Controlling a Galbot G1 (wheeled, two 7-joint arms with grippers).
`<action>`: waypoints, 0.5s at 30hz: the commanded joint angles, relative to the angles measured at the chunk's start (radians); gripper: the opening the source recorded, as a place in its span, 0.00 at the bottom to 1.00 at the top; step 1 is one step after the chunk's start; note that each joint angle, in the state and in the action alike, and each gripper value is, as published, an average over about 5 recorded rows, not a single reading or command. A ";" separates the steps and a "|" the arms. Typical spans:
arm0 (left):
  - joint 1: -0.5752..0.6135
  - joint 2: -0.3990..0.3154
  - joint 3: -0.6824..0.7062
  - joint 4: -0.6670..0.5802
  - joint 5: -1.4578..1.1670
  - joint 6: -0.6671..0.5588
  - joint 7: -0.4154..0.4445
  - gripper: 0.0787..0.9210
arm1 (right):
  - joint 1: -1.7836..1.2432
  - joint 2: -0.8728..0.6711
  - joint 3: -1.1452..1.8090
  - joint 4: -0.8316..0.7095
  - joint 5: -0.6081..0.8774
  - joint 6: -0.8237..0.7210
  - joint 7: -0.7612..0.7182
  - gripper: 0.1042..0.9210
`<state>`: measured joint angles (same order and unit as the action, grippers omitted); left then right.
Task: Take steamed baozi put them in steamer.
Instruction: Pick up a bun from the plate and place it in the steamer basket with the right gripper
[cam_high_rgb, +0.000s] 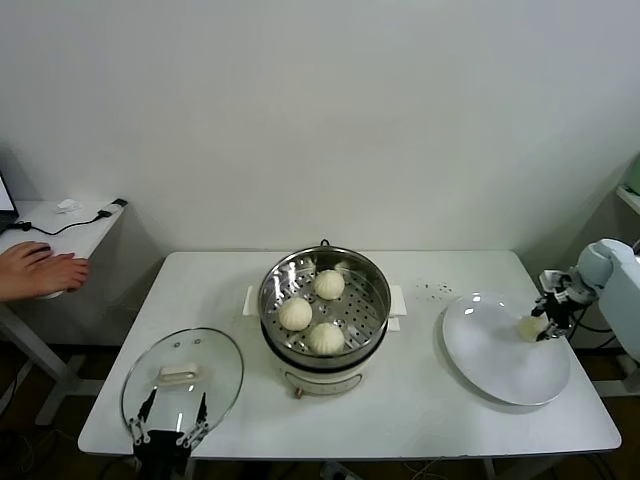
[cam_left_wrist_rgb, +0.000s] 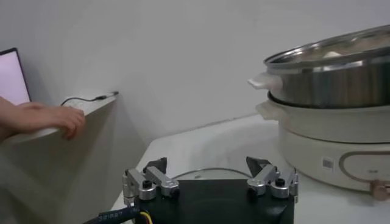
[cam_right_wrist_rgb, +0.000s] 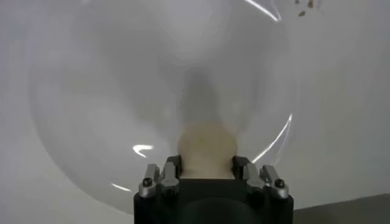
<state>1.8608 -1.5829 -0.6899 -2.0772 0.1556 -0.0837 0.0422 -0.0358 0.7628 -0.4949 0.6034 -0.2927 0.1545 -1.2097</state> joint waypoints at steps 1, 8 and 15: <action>0.002 0.002 0.010 -0.002 -0.004 -0.006 0.002 0.88 | 0.234 -0.072 -0.363 0.249 0.424 -0.147 -0.011 0.56; 0.011 0.010 0.058 -0.010 0.005 -0.011 0.001 0.88 | 0.649 0.045 -0.820 0.366 0.780 -0.285 -0.004 0.58; 0.004 0.022 0.124 -0.015 0.010 -0.017 -0.009 0.88 | 0.855 0.187 -1.035 0.472 1.046 -0.388 0.049 0.60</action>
<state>1.8726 -1.5680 -0.6379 -2.0889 0.1617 -0.0984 0.0382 0.4409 0.8109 -1.0935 0.8925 0.3024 -0.0735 -1.1999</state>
